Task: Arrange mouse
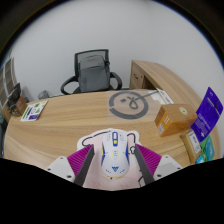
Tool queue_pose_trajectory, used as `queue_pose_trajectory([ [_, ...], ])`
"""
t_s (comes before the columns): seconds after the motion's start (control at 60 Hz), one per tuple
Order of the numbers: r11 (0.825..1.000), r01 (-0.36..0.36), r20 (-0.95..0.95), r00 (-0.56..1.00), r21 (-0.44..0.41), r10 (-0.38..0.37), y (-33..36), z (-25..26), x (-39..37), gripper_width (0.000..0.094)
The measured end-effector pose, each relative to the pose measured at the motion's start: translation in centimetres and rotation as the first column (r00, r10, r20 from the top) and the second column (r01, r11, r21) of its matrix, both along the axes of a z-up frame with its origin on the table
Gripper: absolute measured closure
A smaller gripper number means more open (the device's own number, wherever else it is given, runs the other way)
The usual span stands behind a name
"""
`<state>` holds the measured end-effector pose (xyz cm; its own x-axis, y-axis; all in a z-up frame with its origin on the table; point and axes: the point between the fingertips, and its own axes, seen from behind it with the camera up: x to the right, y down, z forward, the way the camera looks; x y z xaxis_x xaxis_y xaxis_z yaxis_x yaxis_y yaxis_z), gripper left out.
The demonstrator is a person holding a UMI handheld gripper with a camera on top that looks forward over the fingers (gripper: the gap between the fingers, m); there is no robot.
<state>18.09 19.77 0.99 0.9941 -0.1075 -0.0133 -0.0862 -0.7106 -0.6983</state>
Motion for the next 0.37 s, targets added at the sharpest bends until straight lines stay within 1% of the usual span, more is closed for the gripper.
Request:
queue_pose_trajectory([
  [0.05,1.000,0.004,0.006,1.000,0.024,-0.005,-0.6,1.2,-0.5,0.0100],
  [0.217,0.997,-0.021,0.026,0.999,0.070,0.019,-4.4,5.0,-3.0,0.0099],
  [0.367,0.993,0.000,0.015,1.000,0.122,-0.001,-9.2,8.9,-5.0,0.0098],
])
